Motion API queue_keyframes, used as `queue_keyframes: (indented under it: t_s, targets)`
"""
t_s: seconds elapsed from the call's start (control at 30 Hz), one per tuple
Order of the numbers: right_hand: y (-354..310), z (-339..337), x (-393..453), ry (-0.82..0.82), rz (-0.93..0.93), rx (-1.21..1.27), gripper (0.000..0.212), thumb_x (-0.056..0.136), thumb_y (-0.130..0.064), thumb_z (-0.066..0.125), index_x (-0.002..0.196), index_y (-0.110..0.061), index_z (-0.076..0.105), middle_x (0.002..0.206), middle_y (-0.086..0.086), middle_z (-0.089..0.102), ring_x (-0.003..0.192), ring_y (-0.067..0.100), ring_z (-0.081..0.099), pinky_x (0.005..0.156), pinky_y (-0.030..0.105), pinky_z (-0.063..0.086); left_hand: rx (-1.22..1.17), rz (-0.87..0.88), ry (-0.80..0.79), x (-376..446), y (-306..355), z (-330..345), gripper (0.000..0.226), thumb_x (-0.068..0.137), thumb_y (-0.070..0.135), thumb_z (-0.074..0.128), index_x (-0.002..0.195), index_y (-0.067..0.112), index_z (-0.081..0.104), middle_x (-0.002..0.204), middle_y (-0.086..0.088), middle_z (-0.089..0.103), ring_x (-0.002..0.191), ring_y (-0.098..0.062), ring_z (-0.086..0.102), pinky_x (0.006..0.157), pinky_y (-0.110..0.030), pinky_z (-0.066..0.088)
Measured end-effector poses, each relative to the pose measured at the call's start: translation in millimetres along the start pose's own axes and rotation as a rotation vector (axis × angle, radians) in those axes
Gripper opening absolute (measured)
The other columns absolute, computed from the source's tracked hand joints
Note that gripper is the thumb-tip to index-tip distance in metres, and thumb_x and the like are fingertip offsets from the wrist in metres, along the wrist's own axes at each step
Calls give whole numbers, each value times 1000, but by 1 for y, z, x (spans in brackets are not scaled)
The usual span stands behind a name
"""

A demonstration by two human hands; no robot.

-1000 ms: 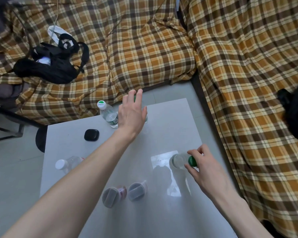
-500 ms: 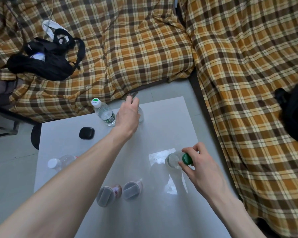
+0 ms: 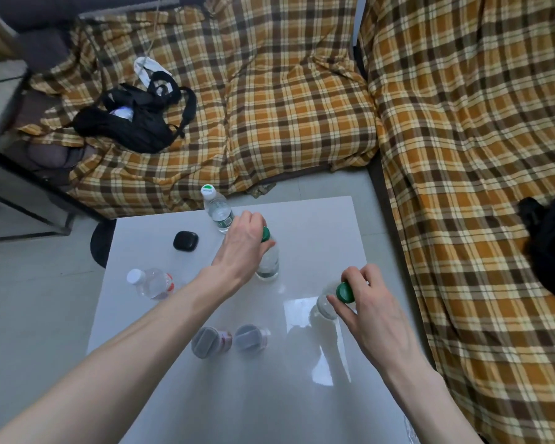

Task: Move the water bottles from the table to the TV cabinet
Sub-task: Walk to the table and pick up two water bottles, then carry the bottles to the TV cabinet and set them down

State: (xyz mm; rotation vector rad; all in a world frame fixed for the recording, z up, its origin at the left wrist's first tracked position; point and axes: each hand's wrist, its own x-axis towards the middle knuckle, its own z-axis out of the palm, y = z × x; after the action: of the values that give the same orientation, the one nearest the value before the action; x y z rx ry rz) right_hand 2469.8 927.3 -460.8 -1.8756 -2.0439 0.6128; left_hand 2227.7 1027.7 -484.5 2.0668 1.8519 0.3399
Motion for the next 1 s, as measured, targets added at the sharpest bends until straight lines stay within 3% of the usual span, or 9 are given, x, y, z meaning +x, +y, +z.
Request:
queue_keyframes:
  t_s: [0.23,0.33,0.47,0.6,0.73,0.87,1.0]
  targets:
    - [-44,-62,-16,-14,-125,-39,38,97,-53,54,89,-20,38,77,-5,45,64,26,49,57,45,50,140,-21,53,-79,46,-73,35,103,42,55,112,9,49,105,-11,54,93,-27,48,82,-45,49]
    - [-65,-88,-28,-29,-176,-45,38,96,-54,57,91,-20,41,74,-5,48,65,25,53,58,42,50,90,-98,80,-119,72,-105,31,105,41,51,112,12,46,101,-5,49,92,-23,42,74,-38,40]
    - [-95,-113,-53,-59,-288,-41,34,95,-50,61,95,-20,46,80,-6,54,70,24,54,57,35,38,-6,-166,198,-182,89,-138,25,104,38,55,105,15,46,89,1,45,82,-23,44,69,-32,31]
    - [-126,-123,-83,-54,-335,18,31,90,-51,67,93,-27,46,80,-9,55,69,21,54,57,37,45,-146,-268,303,-252,82,-165,29,97,39,64,89,19,43,79,3,50,73,-20,46,63,-31,33]
    - [-166,-115,-110,-61,-413,31,31,88,-50,70,91,-29,47,79,-9,58,68,17,56,57,35,49,-182,-357,398,-325,65,-186,32,92,37,69,86,21,42,77,6,52,70,-17,44,63,-28,31]
    - [-221,-98,-138,-116,-494,84,32,87,-47,72,88,-26,48,74,-9,54,66,14,53,54,26,36,-196,-525,511,-399,43,-210,34,90,39,71,86,19,45,67,8,44,65,-18,44,60,-32,32]
    - [-284,-78,-175,-162,-618,77,32,88,-49,69,87,-25,48,72,-10,52,67,14,52,53,26,31,-235,-657,618,-477,21,-237,32,91,40,69,89,17,48,70,4,50,67,-21,49,62,-39,41]
